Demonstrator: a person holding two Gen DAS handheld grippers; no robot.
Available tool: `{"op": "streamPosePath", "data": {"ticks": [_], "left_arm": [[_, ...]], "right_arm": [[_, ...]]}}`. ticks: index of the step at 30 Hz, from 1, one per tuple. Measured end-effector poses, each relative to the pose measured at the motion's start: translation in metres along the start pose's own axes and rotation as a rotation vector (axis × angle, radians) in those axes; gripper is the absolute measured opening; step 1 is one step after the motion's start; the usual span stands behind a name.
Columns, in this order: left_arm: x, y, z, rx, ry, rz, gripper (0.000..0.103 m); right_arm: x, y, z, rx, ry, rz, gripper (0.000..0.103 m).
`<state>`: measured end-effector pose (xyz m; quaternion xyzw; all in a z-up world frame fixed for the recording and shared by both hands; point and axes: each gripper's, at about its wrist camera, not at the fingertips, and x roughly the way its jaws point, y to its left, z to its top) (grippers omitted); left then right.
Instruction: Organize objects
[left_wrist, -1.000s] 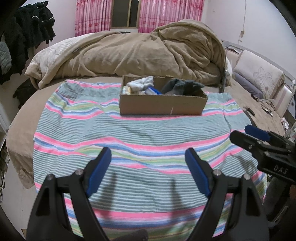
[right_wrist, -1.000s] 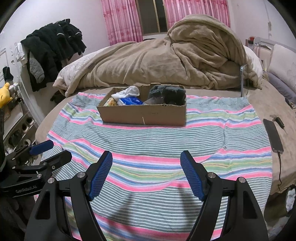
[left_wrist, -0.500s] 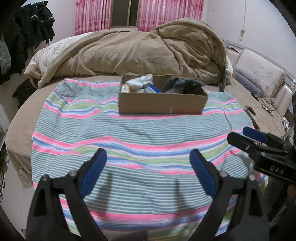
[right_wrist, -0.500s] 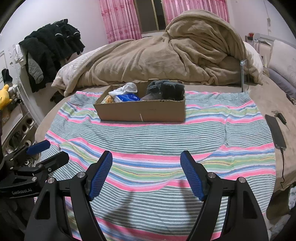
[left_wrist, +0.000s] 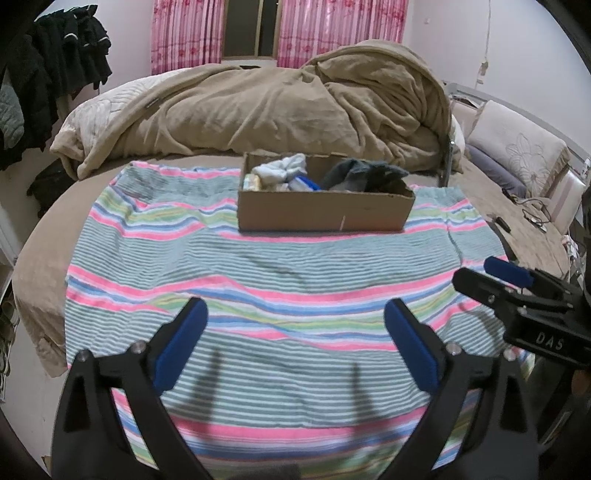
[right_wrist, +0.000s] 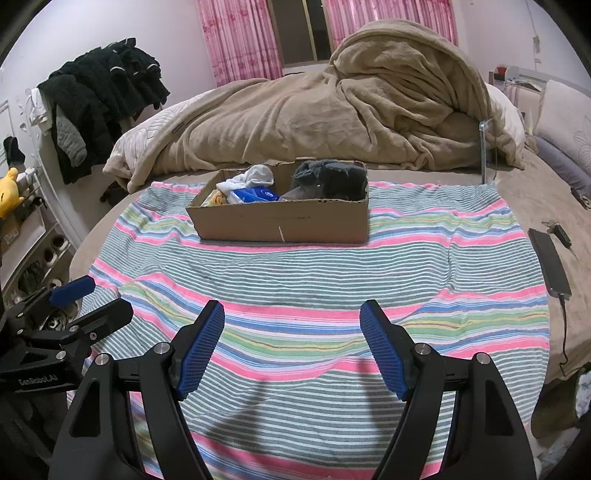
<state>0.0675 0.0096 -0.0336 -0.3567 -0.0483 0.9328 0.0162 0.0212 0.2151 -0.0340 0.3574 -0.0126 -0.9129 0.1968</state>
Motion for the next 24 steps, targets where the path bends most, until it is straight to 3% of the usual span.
{"op": "streamPosePath", "data": {"ticks": [24], "left_arm": [[-0.0024, -0.0025, -0.0009, 0.004, -0.004, -0.006, 0.099]], "right_arm": [[-0.0033, 0.0015, -0.0024, 0.000, -0.002, 0.005, 0.079]]}}
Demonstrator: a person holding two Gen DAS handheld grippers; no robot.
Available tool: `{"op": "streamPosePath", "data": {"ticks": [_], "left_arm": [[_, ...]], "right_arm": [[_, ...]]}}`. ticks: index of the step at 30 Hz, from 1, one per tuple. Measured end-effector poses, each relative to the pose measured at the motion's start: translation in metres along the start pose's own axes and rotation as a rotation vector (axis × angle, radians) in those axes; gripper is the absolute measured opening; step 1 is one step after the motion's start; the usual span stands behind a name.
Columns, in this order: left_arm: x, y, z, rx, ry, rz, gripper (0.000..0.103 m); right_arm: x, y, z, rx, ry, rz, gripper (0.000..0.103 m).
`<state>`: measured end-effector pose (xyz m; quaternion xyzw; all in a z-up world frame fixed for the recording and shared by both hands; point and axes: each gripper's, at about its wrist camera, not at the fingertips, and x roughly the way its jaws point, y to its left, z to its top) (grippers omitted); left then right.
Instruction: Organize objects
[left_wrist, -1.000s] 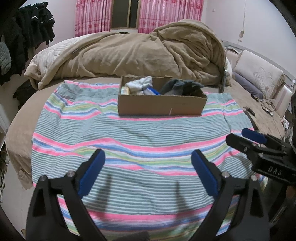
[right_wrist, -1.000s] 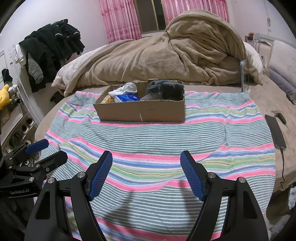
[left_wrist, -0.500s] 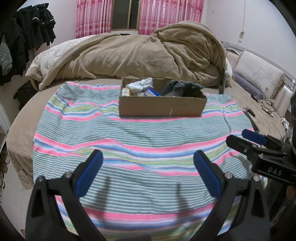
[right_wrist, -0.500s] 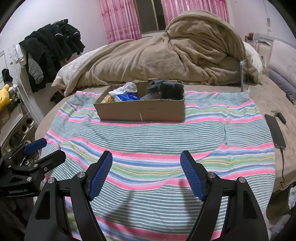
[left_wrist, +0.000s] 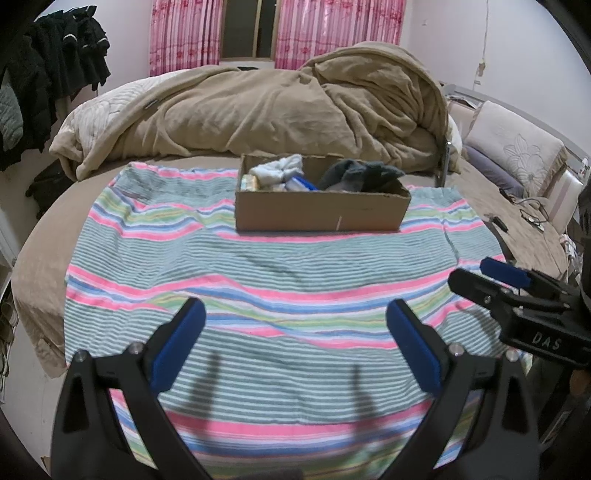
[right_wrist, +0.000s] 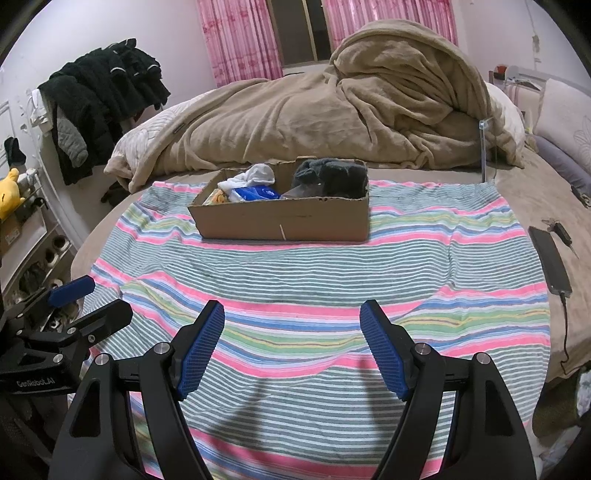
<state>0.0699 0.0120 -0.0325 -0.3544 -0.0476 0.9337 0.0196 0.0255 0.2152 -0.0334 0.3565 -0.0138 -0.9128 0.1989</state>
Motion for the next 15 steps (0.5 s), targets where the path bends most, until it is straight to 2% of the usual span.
{"op": "streamPosePath", "data": {"ticks": [15], "left_arm": [[0.0006, 0.0008, -0.0033, -0.006, -0.001, -0.005, 0.099]], "right_arm": [[0.0004, -0.0001, -0.0025, 0.001, 0.003, 0.002, 0.079]]}}
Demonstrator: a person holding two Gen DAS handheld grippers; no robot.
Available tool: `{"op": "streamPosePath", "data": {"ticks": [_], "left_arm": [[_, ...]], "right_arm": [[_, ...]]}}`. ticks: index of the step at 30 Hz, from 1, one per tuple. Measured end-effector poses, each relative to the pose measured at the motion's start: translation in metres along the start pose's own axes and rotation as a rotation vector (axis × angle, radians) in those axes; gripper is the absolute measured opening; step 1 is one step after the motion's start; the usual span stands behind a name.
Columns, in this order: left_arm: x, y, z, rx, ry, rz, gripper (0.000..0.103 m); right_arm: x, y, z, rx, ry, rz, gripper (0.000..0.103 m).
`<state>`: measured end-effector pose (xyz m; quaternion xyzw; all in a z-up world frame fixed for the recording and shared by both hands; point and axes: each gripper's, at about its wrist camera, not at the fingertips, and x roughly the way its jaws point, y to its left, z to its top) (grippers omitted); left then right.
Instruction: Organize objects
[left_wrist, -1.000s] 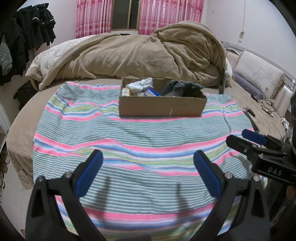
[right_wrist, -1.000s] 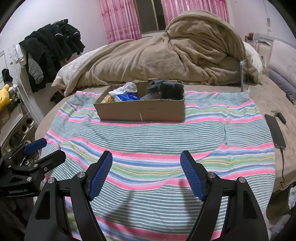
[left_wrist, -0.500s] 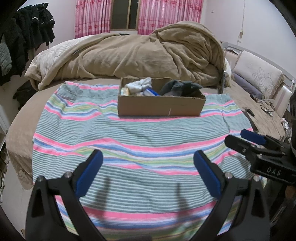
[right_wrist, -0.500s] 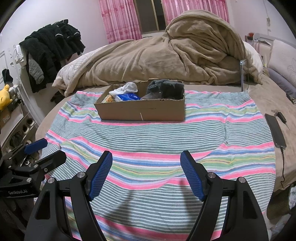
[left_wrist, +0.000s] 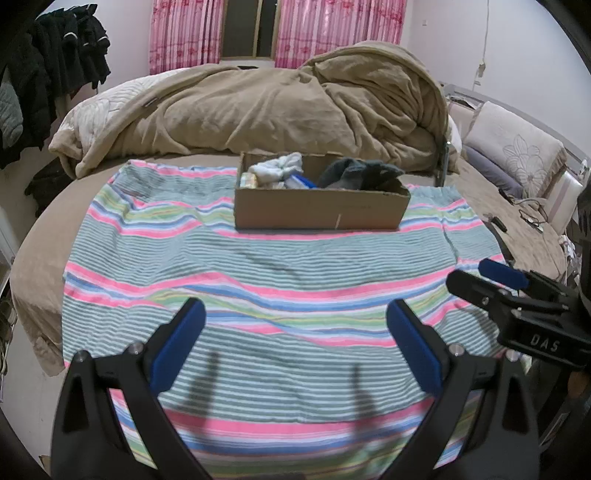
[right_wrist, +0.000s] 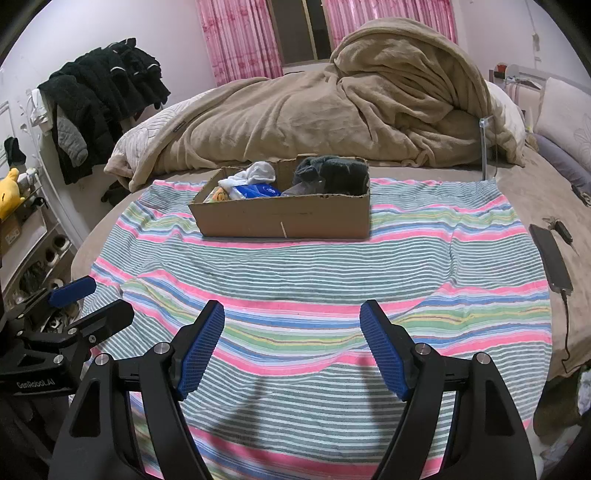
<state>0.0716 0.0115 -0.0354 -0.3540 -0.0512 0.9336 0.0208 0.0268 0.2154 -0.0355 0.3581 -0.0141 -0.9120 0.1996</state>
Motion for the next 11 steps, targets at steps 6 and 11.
{"op": "streamPosePath", "data": {"ticks": [6, 11], "left_arm": [[-0.0008, 0.0005, -0.0011, -0.001, -0.004, -0.002, 0.099], [-0.0005, 0.0005, -0.0015, -0.003, -0.003, 0.000, 0.099]], "right_arm": [[0.0001, 0.0004, 0.0004, 0.000, 0.000, 0.000, 0.079], [0.0002, 0.0002, 0.0003, 0.000, -0.001, -0.001, 0.079]]}}
